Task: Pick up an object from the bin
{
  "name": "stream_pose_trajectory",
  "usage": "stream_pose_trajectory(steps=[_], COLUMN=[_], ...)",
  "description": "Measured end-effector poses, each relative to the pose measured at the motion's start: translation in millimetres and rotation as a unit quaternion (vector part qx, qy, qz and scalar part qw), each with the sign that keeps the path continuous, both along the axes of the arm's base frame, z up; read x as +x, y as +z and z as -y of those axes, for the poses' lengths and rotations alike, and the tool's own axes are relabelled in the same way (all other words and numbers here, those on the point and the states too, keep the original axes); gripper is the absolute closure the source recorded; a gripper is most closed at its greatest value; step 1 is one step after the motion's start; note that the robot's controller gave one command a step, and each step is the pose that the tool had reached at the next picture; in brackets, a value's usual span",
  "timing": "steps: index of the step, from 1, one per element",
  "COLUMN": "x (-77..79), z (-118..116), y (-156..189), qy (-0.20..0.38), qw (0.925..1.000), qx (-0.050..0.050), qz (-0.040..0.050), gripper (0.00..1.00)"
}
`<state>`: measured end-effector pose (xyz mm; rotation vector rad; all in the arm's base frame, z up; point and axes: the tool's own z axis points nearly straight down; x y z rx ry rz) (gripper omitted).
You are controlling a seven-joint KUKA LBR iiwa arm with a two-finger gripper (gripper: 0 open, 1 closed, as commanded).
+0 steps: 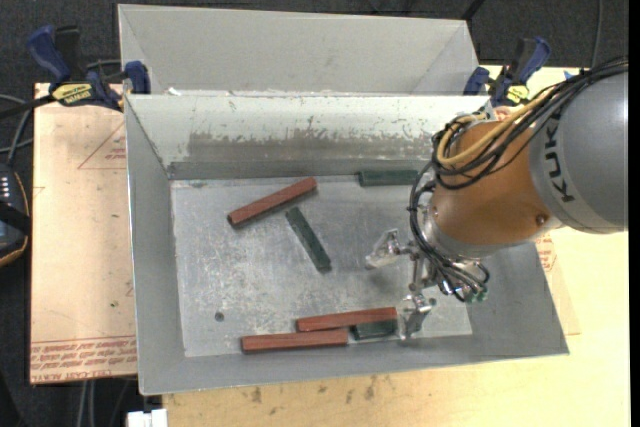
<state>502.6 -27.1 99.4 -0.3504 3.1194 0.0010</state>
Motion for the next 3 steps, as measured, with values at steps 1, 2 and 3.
stream_pose_trajectory(steps=[1, 2, 3], x=[-2.2, -2.2, 1.3], z=[-26.4, -26.4, -32.4], y=[-21.7, -21.7, 169.7], qy=[-0.028, -0.028, -0.050], qw=[0.9995, 0.9995, 0.9988], qx=[0.000, 0.000, 0.000], qz=[0.0125, 0.0126, -0.0020], gripper=[1.00, 1.00, 1.00])
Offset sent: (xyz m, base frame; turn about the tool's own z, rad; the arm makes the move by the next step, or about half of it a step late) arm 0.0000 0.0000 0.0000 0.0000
